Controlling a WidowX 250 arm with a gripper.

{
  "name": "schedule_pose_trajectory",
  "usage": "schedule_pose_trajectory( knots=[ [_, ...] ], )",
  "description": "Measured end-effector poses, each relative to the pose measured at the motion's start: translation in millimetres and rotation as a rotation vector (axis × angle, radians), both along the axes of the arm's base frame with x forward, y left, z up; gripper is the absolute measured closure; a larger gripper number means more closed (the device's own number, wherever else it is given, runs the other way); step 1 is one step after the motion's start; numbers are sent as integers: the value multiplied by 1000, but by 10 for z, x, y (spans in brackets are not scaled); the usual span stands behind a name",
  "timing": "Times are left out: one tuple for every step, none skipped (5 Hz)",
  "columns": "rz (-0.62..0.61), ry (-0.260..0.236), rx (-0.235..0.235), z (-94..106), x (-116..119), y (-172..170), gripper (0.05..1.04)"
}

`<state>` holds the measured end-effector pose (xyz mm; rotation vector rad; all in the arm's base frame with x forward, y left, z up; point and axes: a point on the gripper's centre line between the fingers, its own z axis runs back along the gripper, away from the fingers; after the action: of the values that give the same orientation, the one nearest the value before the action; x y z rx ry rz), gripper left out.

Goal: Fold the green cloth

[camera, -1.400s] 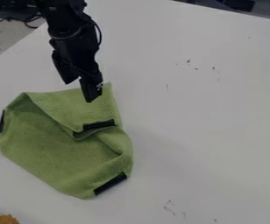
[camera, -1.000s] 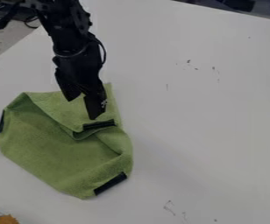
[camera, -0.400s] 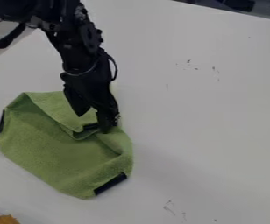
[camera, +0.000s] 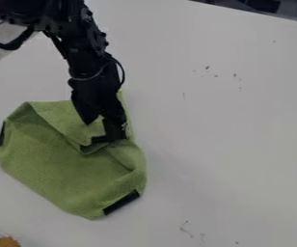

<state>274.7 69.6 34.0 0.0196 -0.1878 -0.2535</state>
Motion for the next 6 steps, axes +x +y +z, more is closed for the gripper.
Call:
schedule_pose_trajectory(
  knots=[
    [-5,6,-10,-35,28,2,207],
    [-10,9,-20,-65,50,19,464],
    [-18,13,-26,-114,54,14,676],
    [-17,6,-32,-121,72,36,805],
    [-8,19,-25,-108,37,41,532],
    [9,18,2,0,-3,-16,230]
  ],
)
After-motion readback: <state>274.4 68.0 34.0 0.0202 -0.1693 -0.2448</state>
